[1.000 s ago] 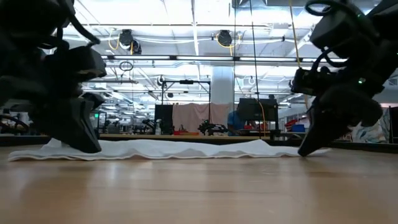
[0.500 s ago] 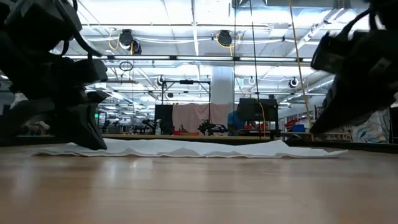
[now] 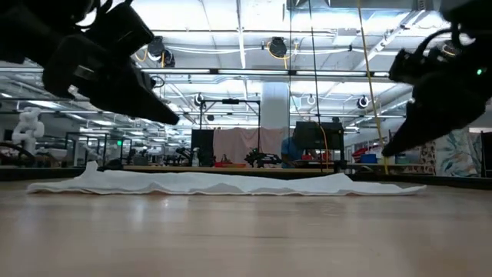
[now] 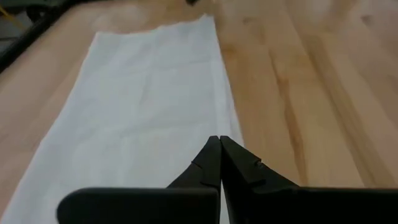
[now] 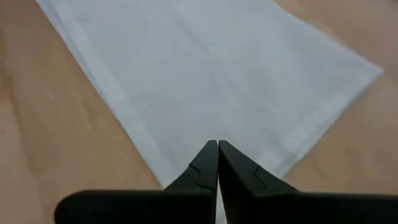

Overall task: Roll napkin
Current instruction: Fold the white table napkin

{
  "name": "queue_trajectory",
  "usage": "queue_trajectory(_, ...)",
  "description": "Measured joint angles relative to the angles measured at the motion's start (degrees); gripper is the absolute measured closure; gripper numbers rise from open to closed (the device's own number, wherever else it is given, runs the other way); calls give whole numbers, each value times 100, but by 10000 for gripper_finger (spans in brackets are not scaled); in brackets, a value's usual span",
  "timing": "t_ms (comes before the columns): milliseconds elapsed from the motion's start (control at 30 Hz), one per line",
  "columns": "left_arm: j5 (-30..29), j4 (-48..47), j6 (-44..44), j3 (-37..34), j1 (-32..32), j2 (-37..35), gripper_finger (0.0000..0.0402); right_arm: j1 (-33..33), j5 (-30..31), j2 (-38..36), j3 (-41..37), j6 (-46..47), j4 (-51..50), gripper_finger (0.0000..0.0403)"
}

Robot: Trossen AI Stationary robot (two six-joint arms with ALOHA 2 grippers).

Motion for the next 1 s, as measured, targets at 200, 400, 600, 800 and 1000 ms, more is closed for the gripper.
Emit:
queue_trajectory(200, 168, 299, -1, 1, 431, 775, 397, -144, -246, 689, -348, 85, 1065, 399)
queue_trajectory(400, 239, -212, -174, -39, 665, 1241, 397, -131, -586, 1510, -307, 549, 1955, 399)
queue_trajectory(600, 193, -721, -134, -5, 747, 1249, 397, 3, -1314, 1953, -86, 415, 3140, 399)
queue_trajectory(800, 161, -1567, -120, -15, 747, 916, 397, 113, -1584, 1777, 283, 71, 2448, 399)
queue_trajectory(1000, 313, -2129, -133, -50, 707, 275, 397, 267, -1721, 1123, 395, -553, 1201, 399)
